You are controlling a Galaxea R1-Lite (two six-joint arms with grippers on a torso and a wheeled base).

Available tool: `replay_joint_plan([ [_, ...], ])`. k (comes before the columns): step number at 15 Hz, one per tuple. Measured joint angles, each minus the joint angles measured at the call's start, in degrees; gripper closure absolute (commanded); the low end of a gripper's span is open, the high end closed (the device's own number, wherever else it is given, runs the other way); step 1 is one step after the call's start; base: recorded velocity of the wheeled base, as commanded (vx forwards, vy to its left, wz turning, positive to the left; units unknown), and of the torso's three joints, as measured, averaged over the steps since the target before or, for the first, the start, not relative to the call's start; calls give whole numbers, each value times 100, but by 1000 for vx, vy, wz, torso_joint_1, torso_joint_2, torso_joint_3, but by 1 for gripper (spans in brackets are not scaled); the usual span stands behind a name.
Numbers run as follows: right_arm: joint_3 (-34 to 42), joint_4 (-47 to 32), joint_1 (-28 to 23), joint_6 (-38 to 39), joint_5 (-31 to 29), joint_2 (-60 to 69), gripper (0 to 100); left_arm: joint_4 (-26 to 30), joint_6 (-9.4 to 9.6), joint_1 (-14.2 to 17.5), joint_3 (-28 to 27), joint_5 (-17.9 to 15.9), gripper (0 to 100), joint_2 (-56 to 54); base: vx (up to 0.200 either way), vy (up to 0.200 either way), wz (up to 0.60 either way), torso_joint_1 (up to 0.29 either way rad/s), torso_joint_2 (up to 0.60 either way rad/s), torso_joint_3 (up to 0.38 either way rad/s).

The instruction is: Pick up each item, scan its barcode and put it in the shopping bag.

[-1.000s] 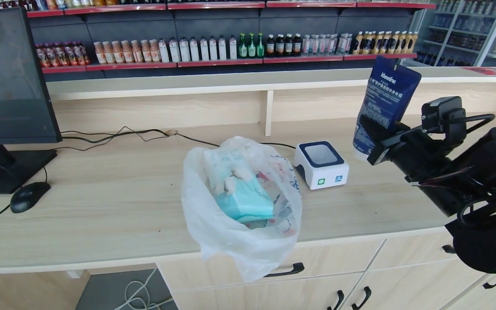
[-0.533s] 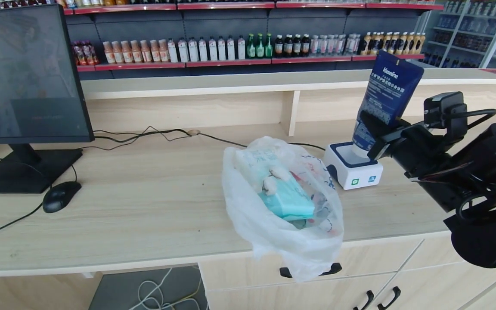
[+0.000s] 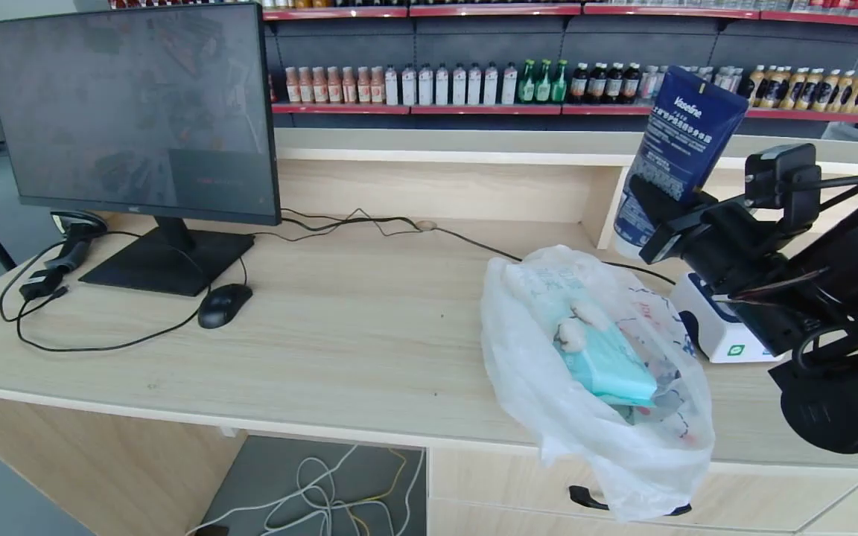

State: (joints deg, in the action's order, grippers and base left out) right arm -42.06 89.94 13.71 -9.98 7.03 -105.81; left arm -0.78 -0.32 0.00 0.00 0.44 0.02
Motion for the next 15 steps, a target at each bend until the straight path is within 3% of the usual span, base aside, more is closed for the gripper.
replay_joint_plan([
  [5, -39, -2, 323, 252, 0, 91, 100, 2, -6, -5, 0, 0, 100, 0, 0, 0, 0, 0, 0, 0],
  [8, -35, 0, 775, 1083, -1, 168, 100, 0, -4, -2, 0, -1, 100, 0, 0, 0, 0, 0, 0, 0],
  [15, 258, -2, 384, 3120, -250, 229, 100, -1, 48, 0, 0, -9, 100, 0, 0, 0, 0, 0, 0, 0],
])
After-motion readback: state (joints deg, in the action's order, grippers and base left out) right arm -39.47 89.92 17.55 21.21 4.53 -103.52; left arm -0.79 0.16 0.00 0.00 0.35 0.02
